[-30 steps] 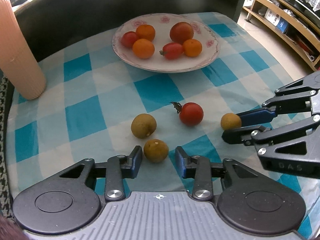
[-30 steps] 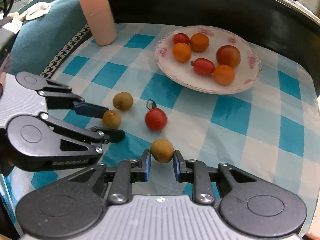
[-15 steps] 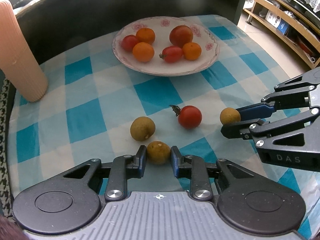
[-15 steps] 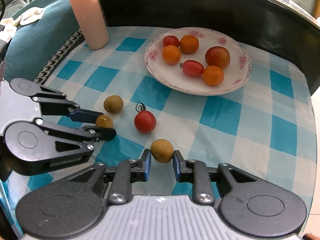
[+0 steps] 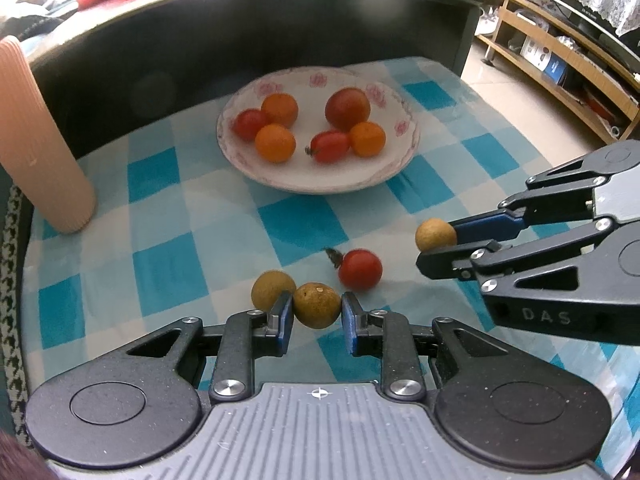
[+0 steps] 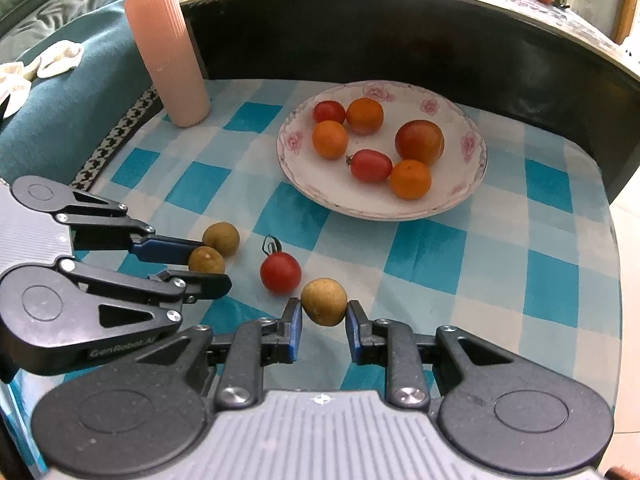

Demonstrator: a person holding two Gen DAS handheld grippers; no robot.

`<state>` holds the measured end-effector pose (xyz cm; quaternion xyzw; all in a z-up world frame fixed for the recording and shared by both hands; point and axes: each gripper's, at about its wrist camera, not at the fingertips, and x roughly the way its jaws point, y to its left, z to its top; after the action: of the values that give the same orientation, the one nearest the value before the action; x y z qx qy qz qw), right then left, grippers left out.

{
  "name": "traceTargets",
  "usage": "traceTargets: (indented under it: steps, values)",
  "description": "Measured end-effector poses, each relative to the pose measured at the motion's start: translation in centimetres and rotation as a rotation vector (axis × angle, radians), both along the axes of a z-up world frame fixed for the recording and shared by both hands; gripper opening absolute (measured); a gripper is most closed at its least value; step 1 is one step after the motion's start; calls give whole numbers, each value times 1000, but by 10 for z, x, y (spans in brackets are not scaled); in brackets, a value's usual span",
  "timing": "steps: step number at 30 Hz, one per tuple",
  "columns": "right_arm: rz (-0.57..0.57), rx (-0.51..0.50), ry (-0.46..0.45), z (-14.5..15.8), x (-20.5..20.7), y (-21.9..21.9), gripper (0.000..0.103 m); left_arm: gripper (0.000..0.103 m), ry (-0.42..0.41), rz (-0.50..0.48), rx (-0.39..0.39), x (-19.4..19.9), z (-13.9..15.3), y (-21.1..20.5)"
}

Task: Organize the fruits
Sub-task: 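Grasp a small brown fruit with the left gripper while the right gripper grasps another, then carry both held brown fruits over the white plate and lower them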

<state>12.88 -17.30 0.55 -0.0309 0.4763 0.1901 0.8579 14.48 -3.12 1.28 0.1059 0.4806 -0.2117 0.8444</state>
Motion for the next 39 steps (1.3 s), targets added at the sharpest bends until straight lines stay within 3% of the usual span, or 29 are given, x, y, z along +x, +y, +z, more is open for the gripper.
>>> traceTargets:
  steps: [39]
  values:
    - [-86, 41, -90, 37, 12, -15, 39, 32, -79, 12, -42, 27, 33, -22]
